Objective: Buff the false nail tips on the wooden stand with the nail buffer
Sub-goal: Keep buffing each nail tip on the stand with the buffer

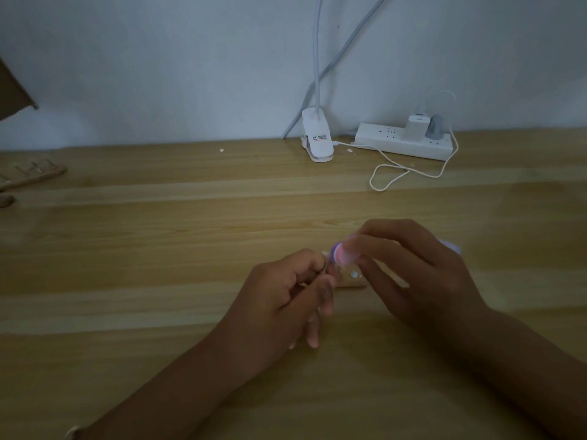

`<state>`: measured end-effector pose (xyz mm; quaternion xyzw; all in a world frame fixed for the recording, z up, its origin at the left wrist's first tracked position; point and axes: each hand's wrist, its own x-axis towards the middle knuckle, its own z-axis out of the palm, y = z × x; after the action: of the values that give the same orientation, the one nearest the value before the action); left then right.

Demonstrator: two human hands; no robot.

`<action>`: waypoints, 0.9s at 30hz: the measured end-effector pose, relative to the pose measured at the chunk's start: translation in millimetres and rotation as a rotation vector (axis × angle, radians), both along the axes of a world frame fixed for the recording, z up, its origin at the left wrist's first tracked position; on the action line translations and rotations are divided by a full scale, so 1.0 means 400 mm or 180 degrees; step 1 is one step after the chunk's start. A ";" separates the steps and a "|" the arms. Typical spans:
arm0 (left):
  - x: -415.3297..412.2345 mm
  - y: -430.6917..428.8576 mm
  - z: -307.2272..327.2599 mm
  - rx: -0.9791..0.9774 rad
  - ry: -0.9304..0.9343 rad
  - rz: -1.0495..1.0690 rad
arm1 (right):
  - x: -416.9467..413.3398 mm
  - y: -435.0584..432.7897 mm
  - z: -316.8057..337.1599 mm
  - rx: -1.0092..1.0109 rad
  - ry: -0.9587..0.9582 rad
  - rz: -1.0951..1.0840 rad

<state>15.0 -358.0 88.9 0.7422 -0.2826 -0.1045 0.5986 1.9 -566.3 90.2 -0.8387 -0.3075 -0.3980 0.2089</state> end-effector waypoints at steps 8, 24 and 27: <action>0.001 -0.005 0.001 -0.0025 0.0129 0.0000 | -0.001 0.005 -0.003 -0.0053 0.0043 0.0014; 0.004 -0.004 0.006 -0.0161 0.0203 0.0108 | 0.016 -0.025 0.004 0.0325 0.0202 -0.0254; 0.003 -0.004 0.009 -0.0189 0.0139 0.0123 | 0.006 -0.009 0.011 0.0593 0.0245 -0.0046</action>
<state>16.0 -359.5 92.7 0.7270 -0.2581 -0.1006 0.6282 4.5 -570.0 94.4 -0.8325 -0.2549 -0.3938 0.2947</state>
